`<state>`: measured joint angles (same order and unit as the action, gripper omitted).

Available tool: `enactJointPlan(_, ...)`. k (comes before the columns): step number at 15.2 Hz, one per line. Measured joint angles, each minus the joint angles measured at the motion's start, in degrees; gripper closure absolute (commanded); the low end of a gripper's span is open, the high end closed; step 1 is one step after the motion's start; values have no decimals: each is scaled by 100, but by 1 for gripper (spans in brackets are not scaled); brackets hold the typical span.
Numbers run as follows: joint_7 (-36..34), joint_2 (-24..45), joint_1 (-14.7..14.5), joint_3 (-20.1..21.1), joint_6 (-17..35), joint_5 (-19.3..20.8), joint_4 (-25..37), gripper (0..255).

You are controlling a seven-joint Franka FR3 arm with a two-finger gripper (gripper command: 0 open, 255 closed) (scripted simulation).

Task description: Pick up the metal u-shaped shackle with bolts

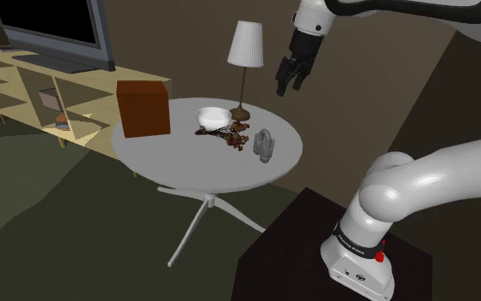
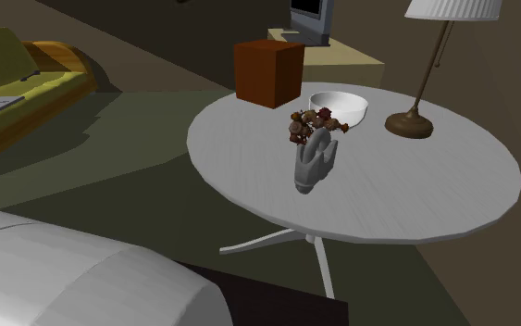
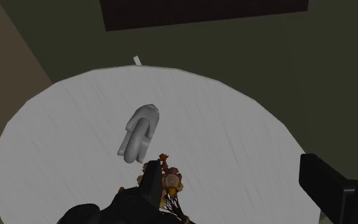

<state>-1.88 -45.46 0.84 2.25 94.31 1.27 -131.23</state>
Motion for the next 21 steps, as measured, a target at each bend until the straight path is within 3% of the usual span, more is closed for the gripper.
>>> enactJointPlan(5,99,-1,89,-110,683,171,-554,0)
enactJointPlan(14,195,495,409,-361,2862,679,-1799,0)
enactJointPlan(21,171,1604,812,-586,4797,1201,-2257,0)
